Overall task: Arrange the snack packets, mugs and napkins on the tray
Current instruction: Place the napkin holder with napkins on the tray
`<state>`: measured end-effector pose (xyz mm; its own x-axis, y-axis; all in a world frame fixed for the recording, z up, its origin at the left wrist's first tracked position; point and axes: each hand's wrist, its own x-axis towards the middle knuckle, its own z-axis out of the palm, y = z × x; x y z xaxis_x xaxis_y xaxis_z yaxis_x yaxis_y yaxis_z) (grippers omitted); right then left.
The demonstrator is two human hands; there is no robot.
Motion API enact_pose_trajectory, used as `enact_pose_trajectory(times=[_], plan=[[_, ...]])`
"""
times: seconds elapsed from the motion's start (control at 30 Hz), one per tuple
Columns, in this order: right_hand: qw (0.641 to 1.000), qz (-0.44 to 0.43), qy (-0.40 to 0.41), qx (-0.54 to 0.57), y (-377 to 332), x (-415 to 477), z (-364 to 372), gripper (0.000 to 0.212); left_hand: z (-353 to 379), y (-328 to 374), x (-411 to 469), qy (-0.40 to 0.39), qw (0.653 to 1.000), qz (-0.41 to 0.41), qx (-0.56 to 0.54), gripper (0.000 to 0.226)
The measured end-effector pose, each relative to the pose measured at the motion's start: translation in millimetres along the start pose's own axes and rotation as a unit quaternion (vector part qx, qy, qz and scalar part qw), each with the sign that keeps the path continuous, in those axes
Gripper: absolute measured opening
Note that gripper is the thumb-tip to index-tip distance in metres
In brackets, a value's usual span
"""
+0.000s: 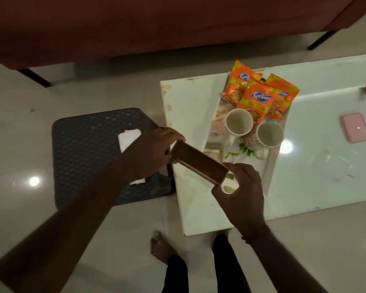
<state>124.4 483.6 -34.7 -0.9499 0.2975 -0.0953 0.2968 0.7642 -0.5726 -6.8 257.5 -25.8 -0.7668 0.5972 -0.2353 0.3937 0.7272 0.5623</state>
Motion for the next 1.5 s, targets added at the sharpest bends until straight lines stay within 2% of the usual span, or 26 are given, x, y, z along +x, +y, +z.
enact_pose_trajectory(times=[0.13,0.27,0.4,0.93,1.1,1.17,1.33,1.5], plan=[[0.999,0.005,-0.01,-0.037,56,15,-31,0.06,54,39,13,0.022,0.999,-0.021,-0.043,0.049],[0.997,0.04,-0.039,-0.051,98,25,-40,0.061,95,68,30,0.044,0.997,-0.04,-0.04,0.052],[0.996,0.062,-0.055,-0.037,121,31,-35,0.06,120,80,46,0.029,0.994,-0.077,-0.066,0.051],[0.99,0.096,-0.102,-0.025,149,37,-11,0.051,148,71,65,0.002,0.994,-0.107,-0.011,0.054],[0.99,0.123,-0.073,-0.015,142,29,-15,0.064,138,70,57,0.009,0.994,-0.107,0.006,0.066],[0.993,0.113,-0.037,-0.017,133,23,-16,0.067,127,68,50,0.032,0.993,-0.111,0.01,0.065],[0.998,0.05,0.046,-0.002,91,9,-8,0.066,92,54,23,0.153,0.982,-0.107,0.012,0.052],[0.997,-0.008,0.045,0.062,27,0,28,0.06,60,12,-20,0.224,0.956,-0.189,-0.003,0.05]])
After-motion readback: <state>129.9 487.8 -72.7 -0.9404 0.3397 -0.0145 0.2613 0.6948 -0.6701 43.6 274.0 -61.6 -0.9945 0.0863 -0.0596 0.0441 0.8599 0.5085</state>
